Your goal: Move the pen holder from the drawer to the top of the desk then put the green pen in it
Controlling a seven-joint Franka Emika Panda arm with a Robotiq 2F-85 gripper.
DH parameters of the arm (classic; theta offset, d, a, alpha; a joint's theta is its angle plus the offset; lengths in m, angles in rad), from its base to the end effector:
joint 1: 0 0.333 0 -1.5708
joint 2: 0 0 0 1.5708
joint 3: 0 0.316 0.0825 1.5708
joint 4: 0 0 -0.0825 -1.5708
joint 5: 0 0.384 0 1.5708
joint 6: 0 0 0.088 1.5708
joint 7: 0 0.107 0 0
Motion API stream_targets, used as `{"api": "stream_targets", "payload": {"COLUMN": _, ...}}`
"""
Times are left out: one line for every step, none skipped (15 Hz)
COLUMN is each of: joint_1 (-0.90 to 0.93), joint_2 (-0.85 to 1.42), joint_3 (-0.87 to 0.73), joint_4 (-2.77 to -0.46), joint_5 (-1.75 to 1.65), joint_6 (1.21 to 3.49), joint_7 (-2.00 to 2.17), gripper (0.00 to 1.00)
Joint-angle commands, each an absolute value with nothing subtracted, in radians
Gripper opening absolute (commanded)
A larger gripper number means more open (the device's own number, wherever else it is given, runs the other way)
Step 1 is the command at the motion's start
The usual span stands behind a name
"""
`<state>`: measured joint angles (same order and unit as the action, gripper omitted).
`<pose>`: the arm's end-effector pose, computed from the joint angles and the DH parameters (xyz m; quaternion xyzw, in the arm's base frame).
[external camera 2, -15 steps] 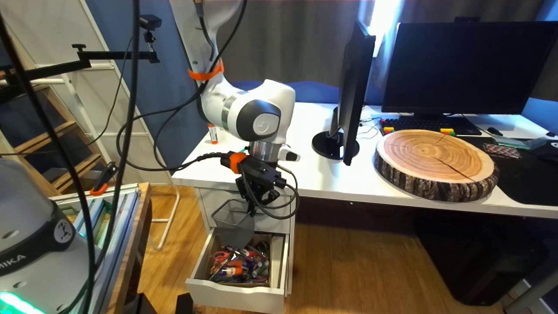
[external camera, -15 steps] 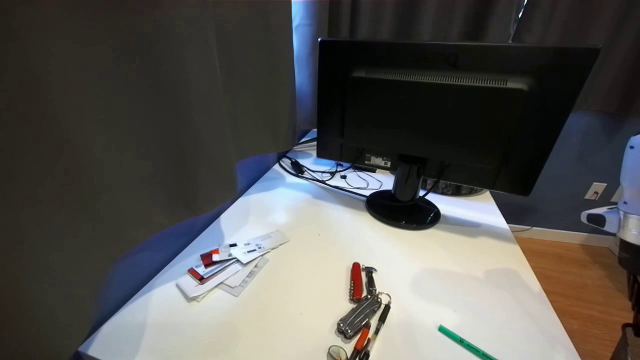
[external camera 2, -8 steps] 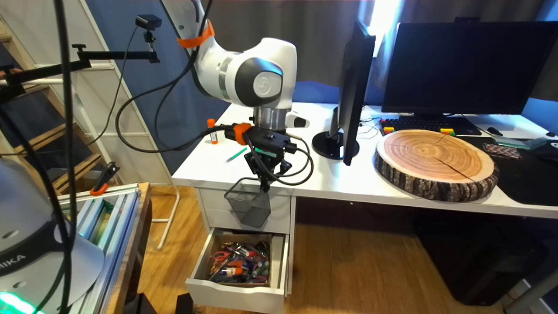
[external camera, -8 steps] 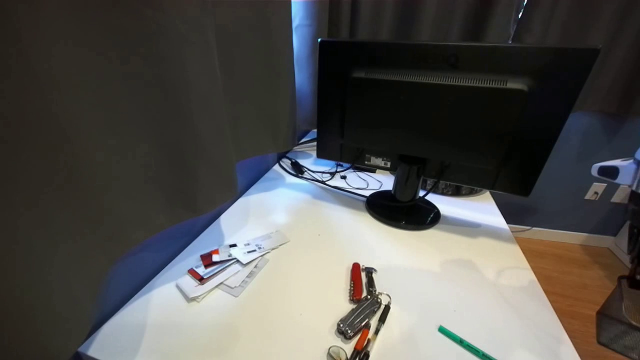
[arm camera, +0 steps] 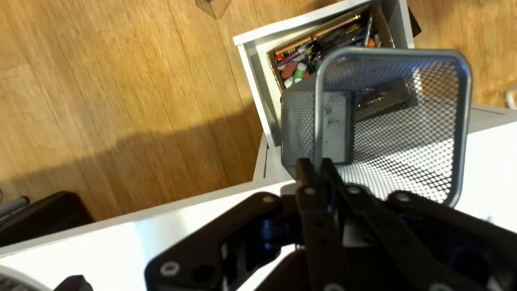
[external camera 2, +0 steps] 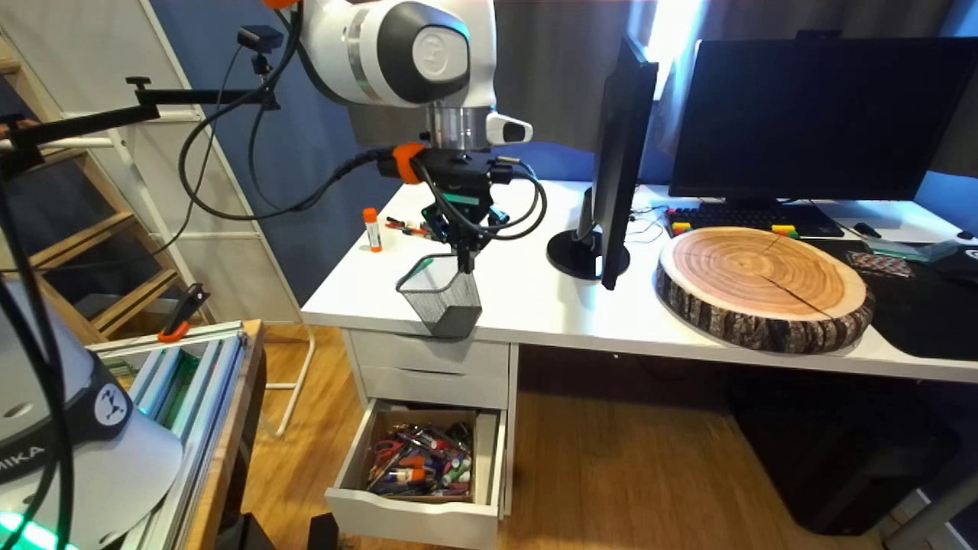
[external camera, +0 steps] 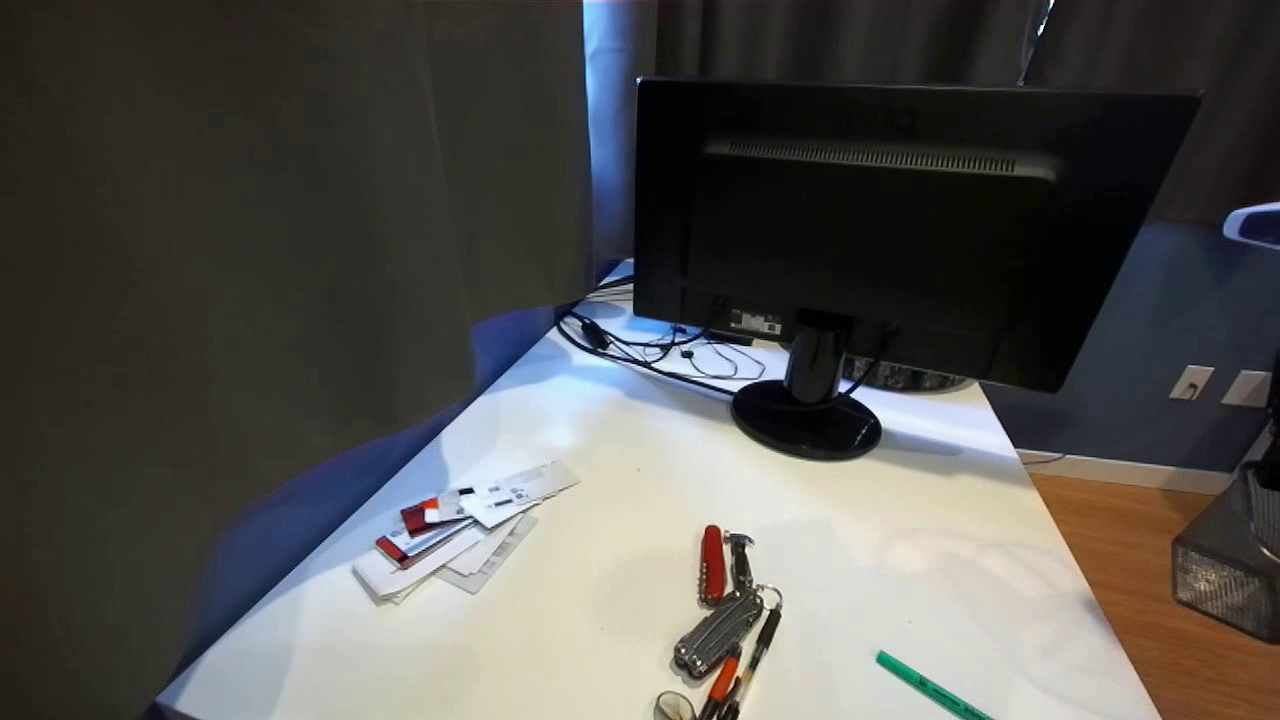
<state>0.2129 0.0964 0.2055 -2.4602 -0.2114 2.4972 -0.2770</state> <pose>0.4330 0.1951 0.2539 0.9058 0.4197 -0.0240 0.0530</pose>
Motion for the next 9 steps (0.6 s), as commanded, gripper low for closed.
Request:
{"api": "stream_targets", "payload": {"joint_1": 0.216, "joint_2": 0.055, "joint_3": 0.250, "joint_4": -2.456, "joint_5": -0.075, "joint_6": 2.495, "joint_7": -0.374, "gripper": 0.02}}
{"api": "stream_targets", "payload": {"joint_1": 0.218, "joint_2": 0.064, "joint_3": 0.255, "joint_4": -2.444, "joint_5": -0.055, "joint_6": 2.498, "joint_7": -0.376, "gripper": 0.02}}
{"api": "stream_targets", "payload": {"joint_1": 0.218, "joint_2": 0.078, "joint_3": 0.261, "joint_4": -2.428, "joint_5": -0.023, "joint_6": 2.494, "joint_7": -0.387, "gripper": 0.02}}
{"api": "stream_targets", "payload": {"joint_1": 0.219, "joint_2": 0.092, "joint_3": 0.264, "joint_4": -2.420, "joint_5": -0.015, "joint_6": 2.509, "joint_7": -0.390, "gripper": 0.02}}
{"api": "stream_targets", "payload": {"joint_1": 0.217, "joint_2": 0.119, "joint_3": 0.264, "joint_4": -2.406, "joint_5": -0.005, "joint_6": 2.527, "joint_7": -0.386, "gripper": 0.02}}
{"api": "stream_targets", "payload": {"joint_1": 0.215, "joint_2": 0.135, "joint_3": 0.267, "joint_4": -2.397, "joint_5": 0.012, "joint_6": 2.544, "joint_7": -0.392, "gripper": 0.02}}
{"api": "stream_targets", "payload": {"joint_1": 0.213, "joint_2": 0.155, "joint_3": 0.266, "joint_4": -2.383, "joint_5": 0.015, "joint_6": 2.560, "joint_7": -0.380, "gripper": 0.02}}
{"api": "stream_targets", "payload": {"joint_1": 0.211, "joint_2": 0.171, "joint_3": 0.265, "joint_4": -2.373, "joint_5": 0.012, "joint_6": 2.574, "joint_7": -0.367, "gripper": 0.02}}
{"api": "stream_targets", "payload": {"joint_1": 0.207, "joint_2": 0.192, "joint_3": 0.269, "joint_4": -2.354, "joint_5": 0.026, "joint_6": 2.579, "joint_7": -0.375, "gripper": 0.02}}
